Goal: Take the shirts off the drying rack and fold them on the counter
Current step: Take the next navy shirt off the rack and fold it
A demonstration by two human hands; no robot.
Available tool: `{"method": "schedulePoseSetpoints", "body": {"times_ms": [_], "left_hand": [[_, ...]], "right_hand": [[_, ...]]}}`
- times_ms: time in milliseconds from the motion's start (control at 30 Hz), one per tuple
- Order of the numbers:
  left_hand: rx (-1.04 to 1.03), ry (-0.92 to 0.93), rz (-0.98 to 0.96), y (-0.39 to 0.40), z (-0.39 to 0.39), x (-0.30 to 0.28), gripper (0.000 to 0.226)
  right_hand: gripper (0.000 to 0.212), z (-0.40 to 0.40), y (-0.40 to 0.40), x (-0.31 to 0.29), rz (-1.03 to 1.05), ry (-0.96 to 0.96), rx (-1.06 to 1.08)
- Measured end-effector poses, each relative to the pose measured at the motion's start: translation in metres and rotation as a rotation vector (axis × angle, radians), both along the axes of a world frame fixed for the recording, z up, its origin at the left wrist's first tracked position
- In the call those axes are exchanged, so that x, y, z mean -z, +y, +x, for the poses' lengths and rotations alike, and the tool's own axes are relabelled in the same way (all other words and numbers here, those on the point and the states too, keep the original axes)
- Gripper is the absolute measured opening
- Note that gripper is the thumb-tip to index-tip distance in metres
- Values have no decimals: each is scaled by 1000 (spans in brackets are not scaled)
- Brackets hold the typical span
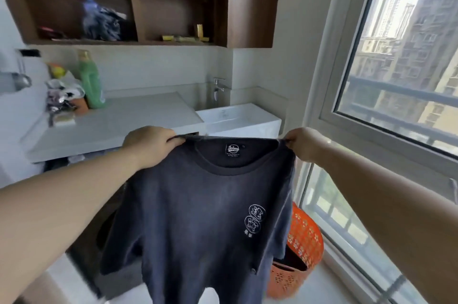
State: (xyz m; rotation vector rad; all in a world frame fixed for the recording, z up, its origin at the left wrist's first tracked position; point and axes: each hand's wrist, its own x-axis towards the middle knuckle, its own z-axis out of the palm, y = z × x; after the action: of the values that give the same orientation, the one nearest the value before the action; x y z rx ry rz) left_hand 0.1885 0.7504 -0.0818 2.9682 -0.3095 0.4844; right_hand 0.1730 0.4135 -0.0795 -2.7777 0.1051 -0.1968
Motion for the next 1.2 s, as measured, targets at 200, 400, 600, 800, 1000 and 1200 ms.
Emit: {"method": "schedulePoseSetpoints", "body": {"times_ms": [200,400,600,800,1000,1200], "left_hand": [[47,195,-452,33,26,18,8],[-52,451,-811,68,42,3,18],[-125,493,-1201,112,101,6,22],[-202,411,-1181,124,185,17,34],[-127,286,-1192,98,242,17,29],[-2,270,-1118,79,260,22,24]], "right_hand": [[21,77,27,5,284,252,-147],[14,130,80,6,527,233,-248],[43,185,127,4,716,272,-255],[39,254,196,-4,531,93,-41],[43,288,257,5,826,132,18],[17,299,294,5,1100,303,-185]]}}
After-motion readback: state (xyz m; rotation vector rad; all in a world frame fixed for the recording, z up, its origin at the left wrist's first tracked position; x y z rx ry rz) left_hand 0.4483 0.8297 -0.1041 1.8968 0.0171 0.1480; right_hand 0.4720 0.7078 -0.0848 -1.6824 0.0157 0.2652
